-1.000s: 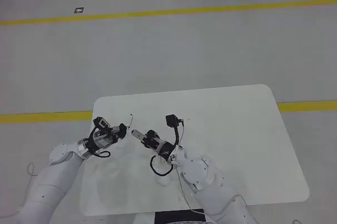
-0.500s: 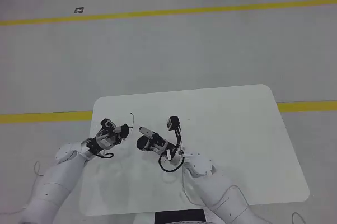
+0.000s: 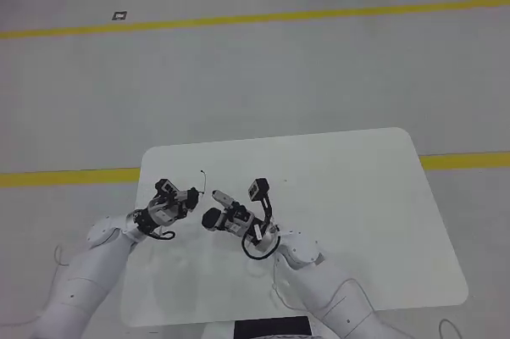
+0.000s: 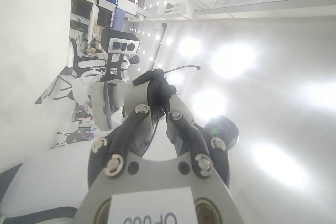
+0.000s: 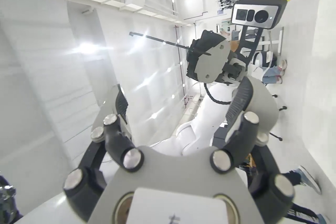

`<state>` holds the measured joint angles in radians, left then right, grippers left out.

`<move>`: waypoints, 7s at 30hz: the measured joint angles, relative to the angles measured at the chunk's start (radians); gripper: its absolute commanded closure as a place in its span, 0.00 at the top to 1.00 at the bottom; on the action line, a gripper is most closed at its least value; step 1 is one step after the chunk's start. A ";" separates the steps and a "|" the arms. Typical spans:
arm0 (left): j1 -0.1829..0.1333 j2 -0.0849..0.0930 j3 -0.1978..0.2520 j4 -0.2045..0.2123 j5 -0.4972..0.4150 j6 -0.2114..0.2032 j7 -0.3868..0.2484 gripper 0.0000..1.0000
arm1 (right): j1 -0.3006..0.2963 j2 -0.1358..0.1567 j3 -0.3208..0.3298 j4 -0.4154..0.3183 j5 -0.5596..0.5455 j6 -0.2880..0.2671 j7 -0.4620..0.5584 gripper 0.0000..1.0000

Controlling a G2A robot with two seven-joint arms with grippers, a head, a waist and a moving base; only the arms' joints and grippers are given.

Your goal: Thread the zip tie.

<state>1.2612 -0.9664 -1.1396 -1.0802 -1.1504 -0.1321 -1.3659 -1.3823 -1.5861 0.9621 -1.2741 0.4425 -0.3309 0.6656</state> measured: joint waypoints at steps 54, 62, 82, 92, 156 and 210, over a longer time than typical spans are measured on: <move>0.036 -0.008 -0.031 -0.070 -0.075 -0.013 -0.024 0.00 | 0.040 -0.090 -0.001 0.147 0.216 -0.009 0.033 0.31; 0.036 -0.008 -0.031 -0.070 -0.075 -0.013 -0.024 0.00 | 0.039 -0.108 0.016 0.156 0.217 -0.009 0.036 0.29; 0.036 -0.008 -0.031 -0.070 -0.075 -0.013 -0.024 0.00 | 0.031 -0.149 0.063 0.179 0.184 -0.009 0.044 0.21; 0.036 -0.008 -0.031 -0.070 -0.075 -0.013 -0.024 0.00 | 0.039 -0.158 0.073 0.191 0.183 -0.009 0.046 0.20; 0.036 -0.008 -0.031 -0.070 -0.075 -0.013 -0.024 0.00 | 0.021 -0.153 0.093 0.177 0.142 -0.009 0.041 0.23; 0.036 -0.008 -0.031 -0.070 -0.075 -0.013 -0.024 0.00 | 0.010 -0.149 0.088 0.130 0.134 -0.009 0.038 0.06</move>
<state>1.2968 -0.9739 -1.1704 -1.1501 -1.2257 -0.1450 -1.3900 -1.3720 -1.7347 1.0504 -1.1440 0.5765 -0.3400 0.7038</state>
